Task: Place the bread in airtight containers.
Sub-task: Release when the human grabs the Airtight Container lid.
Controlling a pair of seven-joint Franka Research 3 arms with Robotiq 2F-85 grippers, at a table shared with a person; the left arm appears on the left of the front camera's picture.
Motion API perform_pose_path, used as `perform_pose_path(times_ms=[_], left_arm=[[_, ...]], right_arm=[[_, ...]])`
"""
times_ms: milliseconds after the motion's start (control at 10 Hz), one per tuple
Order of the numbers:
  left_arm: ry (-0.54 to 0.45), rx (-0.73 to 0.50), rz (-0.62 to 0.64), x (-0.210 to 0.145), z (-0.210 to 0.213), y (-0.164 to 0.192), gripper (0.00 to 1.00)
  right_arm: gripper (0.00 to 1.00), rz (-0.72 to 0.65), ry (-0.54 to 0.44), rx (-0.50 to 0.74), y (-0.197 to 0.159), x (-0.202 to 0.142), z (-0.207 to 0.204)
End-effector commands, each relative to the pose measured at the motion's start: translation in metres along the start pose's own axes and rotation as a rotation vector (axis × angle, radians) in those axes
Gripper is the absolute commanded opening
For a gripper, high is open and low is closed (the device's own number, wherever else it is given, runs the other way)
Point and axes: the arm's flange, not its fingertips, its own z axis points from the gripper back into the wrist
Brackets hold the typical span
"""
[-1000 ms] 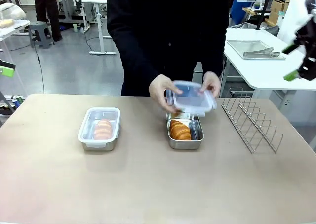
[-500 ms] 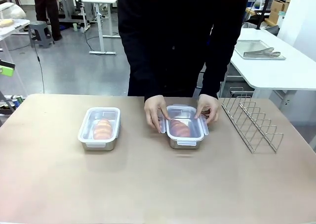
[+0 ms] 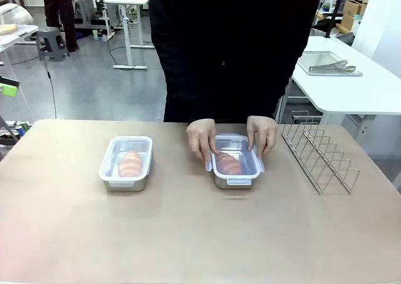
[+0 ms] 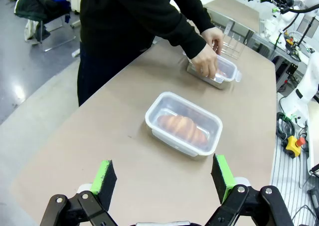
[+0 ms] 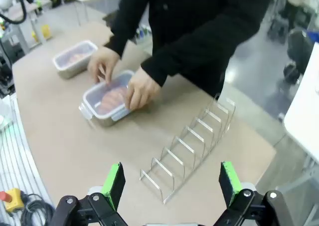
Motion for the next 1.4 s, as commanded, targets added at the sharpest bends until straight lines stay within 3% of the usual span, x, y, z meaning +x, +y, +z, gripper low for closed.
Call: perform_pose_path(times_ms=[0,100,1300], left_arm=[[-0.006,-0.007,-0.008,0.0017,-0.0005,-0.002,1.0],[-0.006,-0.007,-0.008,0.0017,-0.0005,-0.002,1.0],[-0.006,-0.007,-0.008,0.0017,-0.0005,-0.002,1.0]], right_arm=[[1.0,0.088,-0.105,0.008,-0.0023,0.0003,-0.0091],[1.0,0.0,0.0,0.0,0.0,0.0,0.0],[1.0,0.0,0.0,0.0,0.0,0.0,0.0]])
